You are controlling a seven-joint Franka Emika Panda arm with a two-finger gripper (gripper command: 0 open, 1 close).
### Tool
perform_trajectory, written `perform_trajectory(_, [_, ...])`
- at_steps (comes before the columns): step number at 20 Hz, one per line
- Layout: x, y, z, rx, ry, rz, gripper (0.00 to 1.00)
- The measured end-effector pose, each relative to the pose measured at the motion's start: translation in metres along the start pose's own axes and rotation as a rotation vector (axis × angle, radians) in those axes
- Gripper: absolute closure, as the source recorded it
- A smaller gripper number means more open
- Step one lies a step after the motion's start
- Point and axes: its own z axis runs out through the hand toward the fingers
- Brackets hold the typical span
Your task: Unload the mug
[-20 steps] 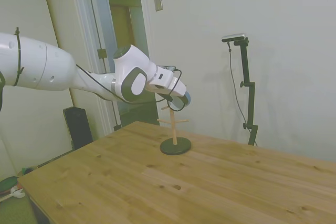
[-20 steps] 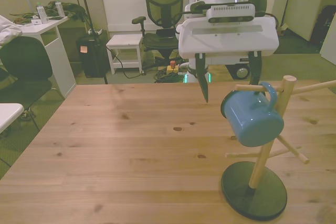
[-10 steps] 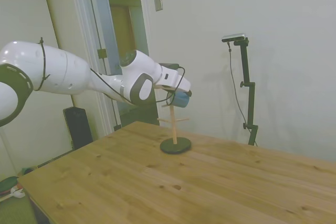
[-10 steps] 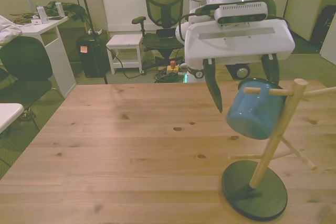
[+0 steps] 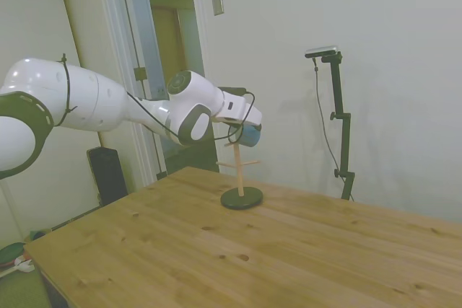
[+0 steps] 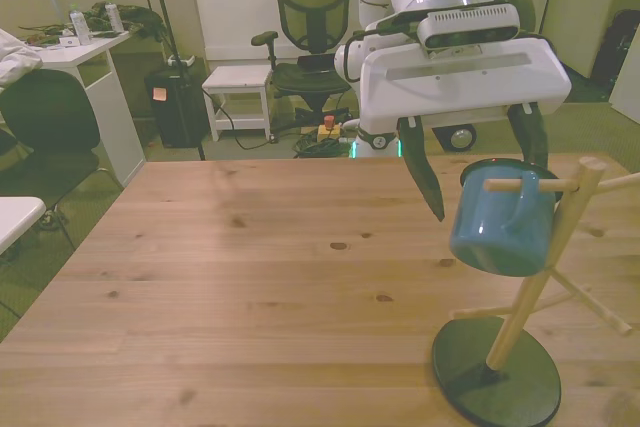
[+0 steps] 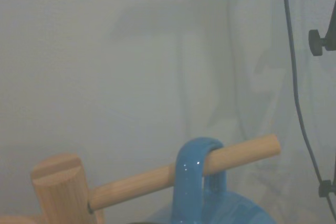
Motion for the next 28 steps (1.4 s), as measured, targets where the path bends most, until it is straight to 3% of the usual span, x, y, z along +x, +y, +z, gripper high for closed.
perform_trajectory(28, [-0.0031, -0.0045, -0.0041, 0.030, -0.023, -0.018, 1.00])
